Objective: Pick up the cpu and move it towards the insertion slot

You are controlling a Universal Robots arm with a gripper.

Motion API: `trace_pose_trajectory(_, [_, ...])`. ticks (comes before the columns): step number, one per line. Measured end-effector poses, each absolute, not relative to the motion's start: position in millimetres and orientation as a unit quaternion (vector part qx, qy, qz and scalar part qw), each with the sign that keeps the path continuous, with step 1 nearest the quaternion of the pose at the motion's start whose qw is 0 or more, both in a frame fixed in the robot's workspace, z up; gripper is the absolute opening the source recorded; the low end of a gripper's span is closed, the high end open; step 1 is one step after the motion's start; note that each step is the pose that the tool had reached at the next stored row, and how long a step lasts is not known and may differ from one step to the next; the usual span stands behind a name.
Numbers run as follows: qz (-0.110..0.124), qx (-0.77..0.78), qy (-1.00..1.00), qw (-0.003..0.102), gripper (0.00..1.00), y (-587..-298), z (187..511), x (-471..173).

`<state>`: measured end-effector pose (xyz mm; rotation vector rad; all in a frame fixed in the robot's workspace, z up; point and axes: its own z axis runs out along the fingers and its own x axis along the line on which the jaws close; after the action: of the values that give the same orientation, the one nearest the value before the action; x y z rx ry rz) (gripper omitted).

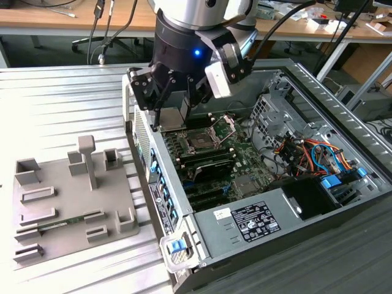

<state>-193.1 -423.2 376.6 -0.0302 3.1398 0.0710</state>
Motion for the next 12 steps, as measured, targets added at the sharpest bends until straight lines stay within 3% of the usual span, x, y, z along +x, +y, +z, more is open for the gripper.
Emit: trace_pose_trajectory(12, [0.023, -0.01, 1.0, 0.0, 0.55, -423, 377, -178])
